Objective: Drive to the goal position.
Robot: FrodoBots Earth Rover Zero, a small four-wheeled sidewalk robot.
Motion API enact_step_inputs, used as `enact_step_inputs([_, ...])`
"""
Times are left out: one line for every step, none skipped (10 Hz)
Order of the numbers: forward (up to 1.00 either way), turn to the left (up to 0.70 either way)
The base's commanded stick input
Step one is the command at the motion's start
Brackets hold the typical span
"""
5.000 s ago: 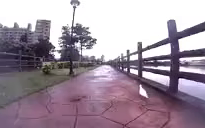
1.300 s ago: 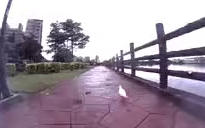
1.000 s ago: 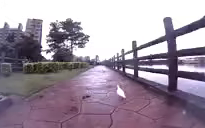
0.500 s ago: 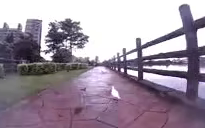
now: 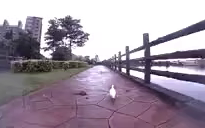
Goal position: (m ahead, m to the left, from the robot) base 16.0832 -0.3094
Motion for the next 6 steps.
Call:
enact_step_inputs([1.0,-0.01])
enact_step_inputs([1.0,-0.01])
enact_step_inputs([1.0,-0.01])
enact_step_inputs([1.0,-0.01])
enact_step_inputs([1.0,-0.01])
enact_step_inputs([1.0,-0.01])
